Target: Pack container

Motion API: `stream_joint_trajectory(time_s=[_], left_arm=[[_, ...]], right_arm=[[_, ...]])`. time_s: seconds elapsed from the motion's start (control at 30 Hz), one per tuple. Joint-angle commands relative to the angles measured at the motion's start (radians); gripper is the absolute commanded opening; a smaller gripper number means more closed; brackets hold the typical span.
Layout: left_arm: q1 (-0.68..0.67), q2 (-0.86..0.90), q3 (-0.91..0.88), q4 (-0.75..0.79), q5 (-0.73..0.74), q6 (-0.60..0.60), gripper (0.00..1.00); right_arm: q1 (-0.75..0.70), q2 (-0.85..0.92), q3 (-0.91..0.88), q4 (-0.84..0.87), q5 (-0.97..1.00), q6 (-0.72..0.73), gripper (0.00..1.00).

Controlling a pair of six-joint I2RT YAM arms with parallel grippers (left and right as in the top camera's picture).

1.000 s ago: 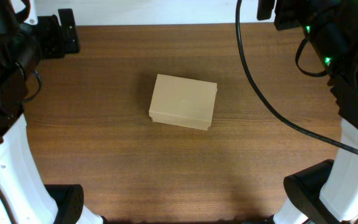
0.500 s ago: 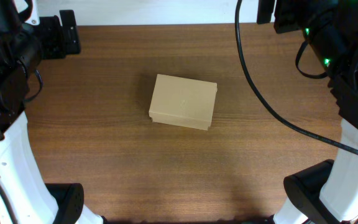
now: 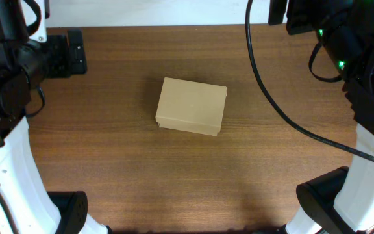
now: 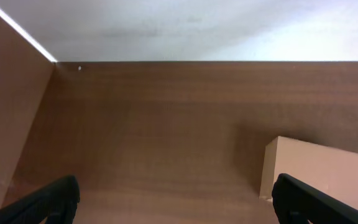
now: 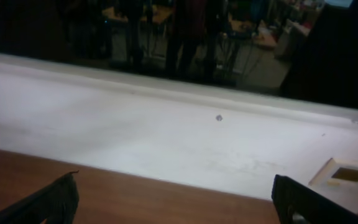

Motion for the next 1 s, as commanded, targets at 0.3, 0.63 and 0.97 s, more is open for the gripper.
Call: stream_joint_trajectory(time_s=[0.3,0.63,0.97], left_arm=[[0.003,0.006,-0.001,-0.004,-0.014,0.004,1.00],[0.003,0.006,-0.001,-0.004,-0.014,0.004,1.00],[0.003,0.006,-0.001,-0.004,-0.014,0.004,1.00]], right_arm=[[-0.013,-0.132,-0.108,-0.058,0.014,0.013,0.99],[-0.087,-0.563,-0.801,0.179,-0.068,0.020,0.99],[-0.148,-1.043,-1.584,0.447,-0.068,0.021,0.99]])
